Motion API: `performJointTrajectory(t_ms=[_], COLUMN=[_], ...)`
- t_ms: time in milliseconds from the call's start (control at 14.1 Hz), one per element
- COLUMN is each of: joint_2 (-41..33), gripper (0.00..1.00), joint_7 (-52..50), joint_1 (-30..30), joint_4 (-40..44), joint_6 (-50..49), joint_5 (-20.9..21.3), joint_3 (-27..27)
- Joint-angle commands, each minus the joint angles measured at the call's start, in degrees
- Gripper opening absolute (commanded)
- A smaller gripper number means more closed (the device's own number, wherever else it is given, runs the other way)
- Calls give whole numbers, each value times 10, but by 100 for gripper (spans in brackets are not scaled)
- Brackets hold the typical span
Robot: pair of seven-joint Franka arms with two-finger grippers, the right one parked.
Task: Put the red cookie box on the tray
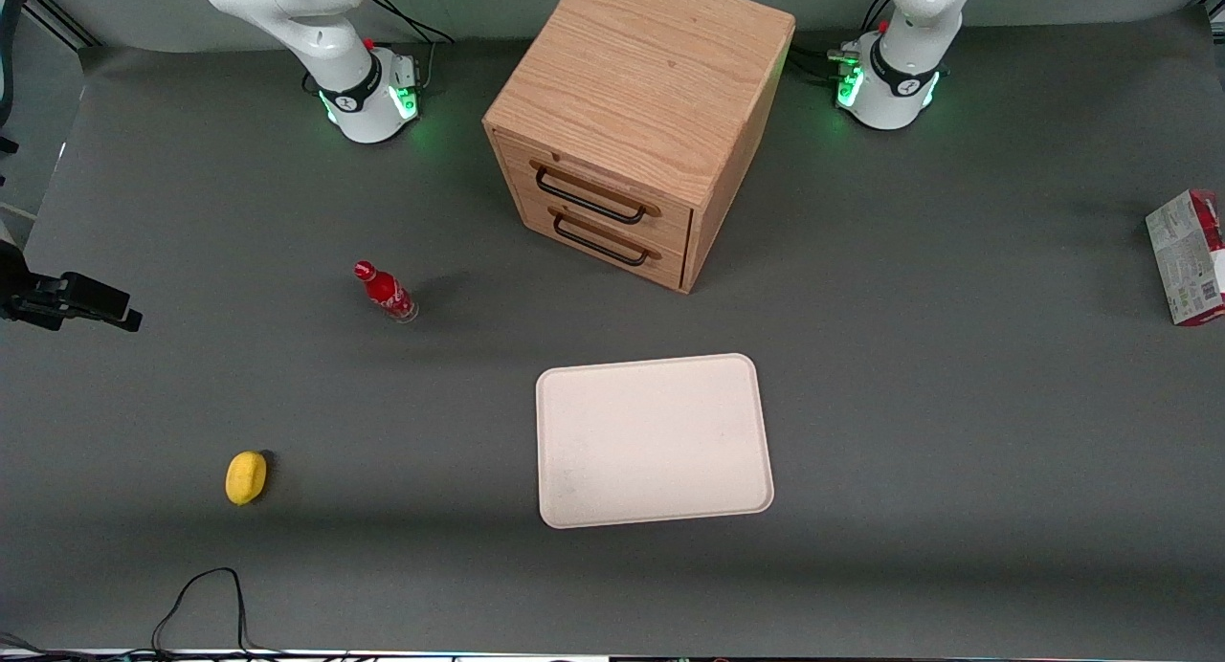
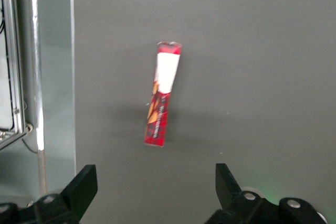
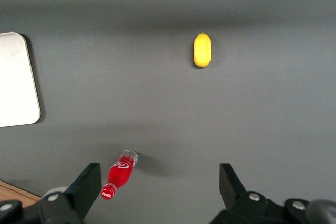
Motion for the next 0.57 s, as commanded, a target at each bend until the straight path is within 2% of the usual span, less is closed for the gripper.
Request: performJointTrajectory(t_ms=[0,213,426,497], joint_2=[-7,-31,-102,-105], gripper=[100,100,100,100], joint_7=[2,13,8,7], joint_1=[18,41,32,33], joint_4=[-8,-54,-182,-209], joint_6=[1,20,106,133], joint_5=[13,10,10,10], joint_3=[-10,-11,-13,-13])
